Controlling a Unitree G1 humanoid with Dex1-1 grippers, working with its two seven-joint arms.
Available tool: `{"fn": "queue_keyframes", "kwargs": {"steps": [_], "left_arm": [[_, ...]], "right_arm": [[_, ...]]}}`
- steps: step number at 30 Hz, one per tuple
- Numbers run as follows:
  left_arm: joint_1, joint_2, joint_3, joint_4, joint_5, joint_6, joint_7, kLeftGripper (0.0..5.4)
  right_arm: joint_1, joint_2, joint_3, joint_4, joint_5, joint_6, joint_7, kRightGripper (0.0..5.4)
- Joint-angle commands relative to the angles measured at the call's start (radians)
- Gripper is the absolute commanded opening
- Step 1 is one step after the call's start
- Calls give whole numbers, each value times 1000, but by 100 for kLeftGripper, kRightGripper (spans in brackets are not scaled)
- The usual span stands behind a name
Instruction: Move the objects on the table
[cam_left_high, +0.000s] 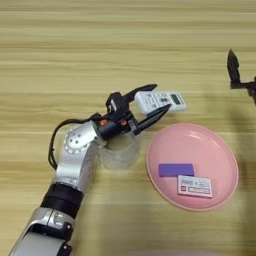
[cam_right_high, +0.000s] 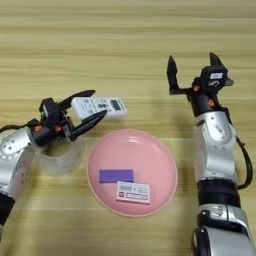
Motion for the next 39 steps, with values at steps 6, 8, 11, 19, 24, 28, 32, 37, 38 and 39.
{"fn": "queue_keyframes", "kwargs": {"steps": [6,8,11,19,24,28,32,37,38,39], "left_arm": [[-81,-18,10,174,138,11,185,286],[-93,-29,3,214,162,23,220,286],[-100,-42,-9,258,176,38,225,286],[-118,-61,-33,301,183,64,178,286],[-121,-55,-38,296,187,87,164,286],[-123,-49,-42,295,193,110,157,286],[-128,-43,-47,302,207,129,162,286],[-129,-39,-53,303,215,139,162,286],[-129,-38,-54,304,215,140,162,286],[-129,-38,-54,304,215,140,161,286]], "right_arm": [[130,52,49,-150,-58,-49,-66,540],[148,61,57,-167,-58,-53,-72,540],[161,68,66,-176,-60,-53,-77,540],[172,80,84,-177,-65,-50,-88,540],[172,83,94,-178,-67,-50,-96,540],[171,83,95,-176,-67,-52,-98,540],[169,82,95,-173,-65,-53,-97,540],[166,79,94,-170,-64,-54,-95,540],[166,78,94,-169,-64,-55,-94,540],[165,77,94,-168,-63,-55,-93,540]]}}
